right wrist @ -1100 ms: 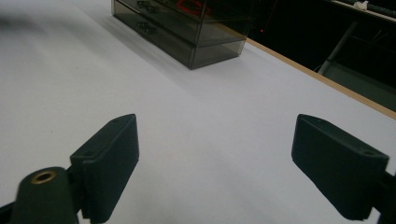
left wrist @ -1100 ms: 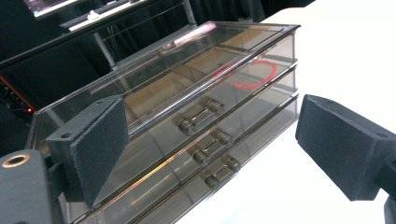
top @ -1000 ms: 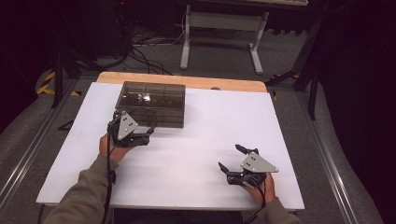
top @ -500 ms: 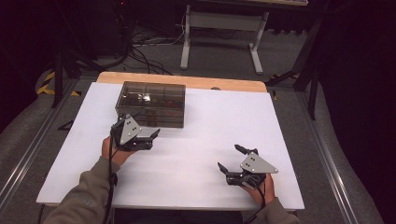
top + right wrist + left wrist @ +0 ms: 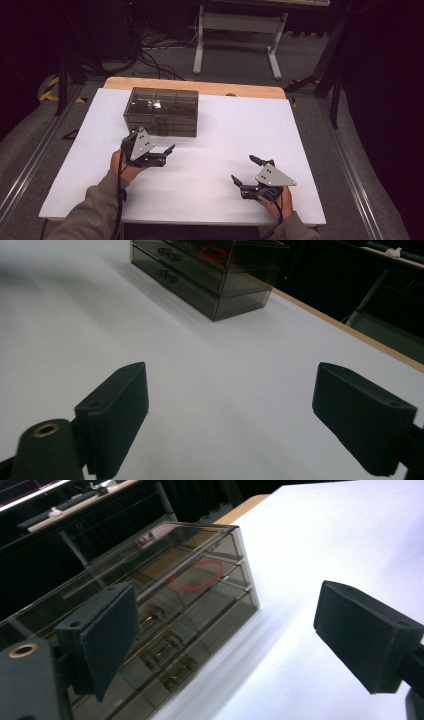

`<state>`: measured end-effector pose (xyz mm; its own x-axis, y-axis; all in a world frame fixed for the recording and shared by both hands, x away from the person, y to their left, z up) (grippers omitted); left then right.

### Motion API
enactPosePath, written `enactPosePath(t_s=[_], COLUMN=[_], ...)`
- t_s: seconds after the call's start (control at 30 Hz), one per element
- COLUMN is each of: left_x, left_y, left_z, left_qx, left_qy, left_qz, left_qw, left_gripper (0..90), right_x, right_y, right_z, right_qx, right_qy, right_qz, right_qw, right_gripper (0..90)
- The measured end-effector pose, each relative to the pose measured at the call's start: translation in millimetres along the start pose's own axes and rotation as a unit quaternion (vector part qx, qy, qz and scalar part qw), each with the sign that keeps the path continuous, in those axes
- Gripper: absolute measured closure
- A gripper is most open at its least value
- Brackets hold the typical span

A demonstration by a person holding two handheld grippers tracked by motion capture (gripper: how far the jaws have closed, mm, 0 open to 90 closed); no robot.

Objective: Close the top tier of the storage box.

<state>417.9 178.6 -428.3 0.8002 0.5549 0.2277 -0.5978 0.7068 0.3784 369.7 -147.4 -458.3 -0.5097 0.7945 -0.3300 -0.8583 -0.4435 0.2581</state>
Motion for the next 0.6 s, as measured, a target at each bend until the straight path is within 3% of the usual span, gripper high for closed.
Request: enactPosePath(t_s=[0.6], left_x=[-21.8], left_y=[16.7], left_z=[2.1], left_qx=[0.0], left_qy=[-0.015], left_qz=[-0.023], left_qw=[0.9996], left_gripper=[11.4], right_x=[0.8], right_y=[3.7], right_z=[3.5], right_qx=[-0.01], right_qy=[-0.002], right_qz=[-0.003], right_qw=[0.9999], right_gripper=[15.0])
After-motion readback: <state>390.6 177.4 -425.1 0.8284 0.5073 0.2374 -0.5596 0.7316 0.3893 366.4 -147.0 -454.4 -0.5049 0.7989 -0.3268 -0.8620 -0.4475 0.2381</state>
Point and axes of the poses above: each handheld gripper's, and its own axes: y roughly backward along the jaws, z roughly out of its top, x roughly to its left, the point moved 5 cm from there along -y, roughly forward along the jaws, and after that the axes turned 15 degrees about -z, right-handed, at the moved point
